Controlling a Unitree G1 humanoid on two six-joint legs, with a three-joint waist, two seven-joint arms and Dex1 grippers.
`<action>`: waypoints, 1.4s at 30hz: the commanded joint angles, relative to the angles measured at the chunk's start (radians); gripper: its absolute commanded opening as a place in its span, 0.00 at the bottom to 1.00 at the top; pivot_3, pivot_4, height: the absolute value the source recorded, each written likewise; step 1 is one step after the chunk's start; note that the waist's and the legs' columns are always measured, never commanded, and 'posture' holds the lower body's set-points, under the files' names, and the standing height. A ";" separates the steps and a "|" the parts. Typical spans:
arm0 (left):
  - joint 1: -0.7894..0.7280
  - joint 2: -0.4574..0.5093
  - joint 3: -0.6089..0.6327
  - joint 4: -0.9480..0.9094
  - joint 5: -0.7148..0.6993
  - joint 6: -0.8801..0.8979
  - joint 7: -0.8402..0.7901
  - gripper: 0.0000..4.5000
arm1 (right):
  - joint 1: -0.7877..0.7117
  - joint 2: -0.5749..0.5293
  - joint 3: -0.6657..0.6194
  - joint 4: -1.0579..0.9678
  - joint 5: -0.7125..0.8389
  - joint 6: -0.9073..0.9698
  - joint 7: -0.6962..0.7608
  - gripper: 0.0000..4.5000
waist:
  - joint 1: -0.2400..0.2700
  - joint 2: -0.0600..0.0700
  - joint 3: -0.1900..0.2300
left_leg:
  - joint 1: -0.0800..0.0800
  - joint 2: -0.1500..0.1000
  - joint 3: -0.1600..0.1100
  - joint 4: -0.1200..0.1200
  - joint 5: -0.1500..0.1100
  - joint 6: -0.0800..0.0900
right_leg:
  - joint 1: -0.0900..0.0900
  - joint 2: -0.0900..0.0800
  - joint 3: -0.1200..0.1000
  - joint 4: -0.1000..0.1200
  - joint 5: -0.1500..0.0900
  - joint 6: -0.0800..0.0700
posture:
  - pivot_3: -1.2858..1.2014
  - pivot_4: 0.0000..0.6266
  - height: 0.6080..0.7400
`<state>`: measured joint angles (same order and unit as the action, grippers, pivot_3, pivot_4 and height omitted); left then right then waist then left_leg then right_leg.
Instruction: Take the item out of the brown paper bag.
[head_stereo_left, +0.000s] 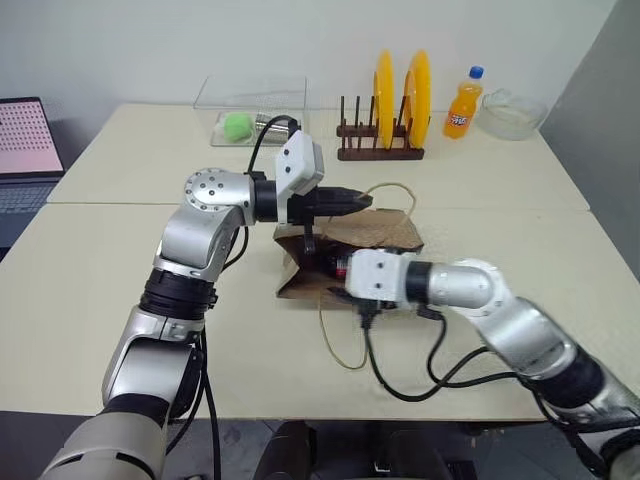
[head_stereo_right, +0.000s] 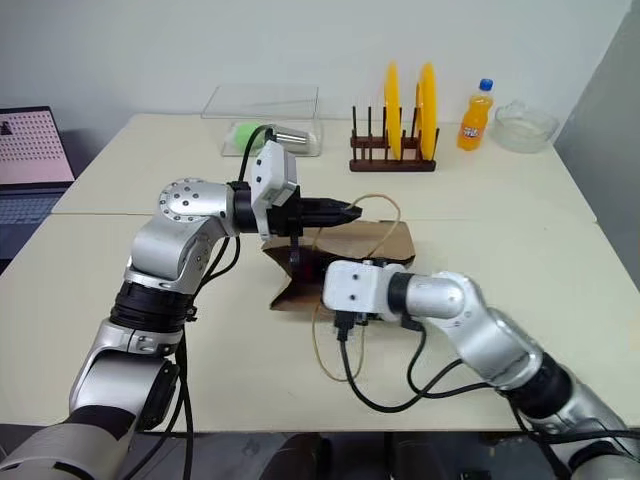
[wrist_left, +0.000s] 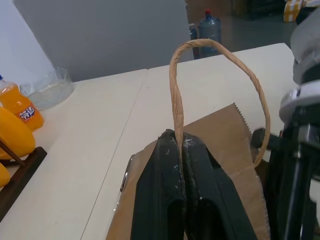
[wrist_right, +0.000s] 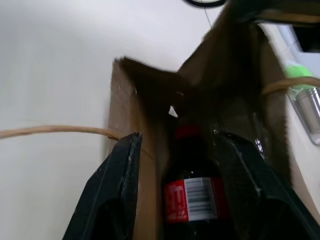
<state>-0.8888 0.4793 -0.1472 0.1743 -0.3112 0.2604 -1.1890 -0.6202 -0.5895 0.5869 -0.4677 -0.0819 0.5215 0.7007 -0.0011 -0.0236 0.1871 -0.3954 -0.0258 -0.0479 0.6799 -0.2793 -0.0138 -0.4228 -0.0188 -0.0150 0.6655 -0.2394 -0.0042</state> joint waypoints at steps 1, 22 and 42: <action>-0.045 -0.001 0.023 0.007 0.001 -0.029 0.005 0.00 | -0.035 0.024 0.034 0.048 -0.115 -0.033 -0.022 0.52 | 0.000 0.000 0.000 | 0.000 0.000 0.000 0.000 0.000 0.000 | 0.000 0.000 0.000 0.000 0.000 0.000 | 0.52 0.24 1.00; -0.094 -0.011 0.019 0.059 0.008 -0.082 -0.001 0.00 | -0.145 0.058 0.152 0.309 -0.510 0.014 0.151 1.00 | -0.007 0.000 0.000 | 0.005 0.000 0.000 0.000 -0.002 0.004 | 0.000 0.000 0.000 0.011 0.000 0.000 | 0.52 0.24 1.00; -0.078 0.000 0.015 0.132 0.070 -0.142 0.015 0.00 | -0.127 0.094 0.046 0.357 -0.518 -0.187 0.220 0.67 | -0.022 0.000 0.000 | 0.012 0.000 0.001 0.000 -0.002 0.004 | 0.003 0.001 0.002 0.014 -0.001 0.000 | 0.52 0.24 1.00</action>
<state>-0.9518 0.4698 -0.1478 0.2998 -0.2545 0.1477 -1.1876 -0.7519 -0.4830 0.6731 -0.0454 -0.6285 0.3610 0.8943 -0.0232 -0.0239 0.1869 -0.3842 -0.0261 -0.0465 0.6797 -0.2817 -0.0095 -0.4204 -0.0182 -0.0133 0.6791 -0.2400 -0.0046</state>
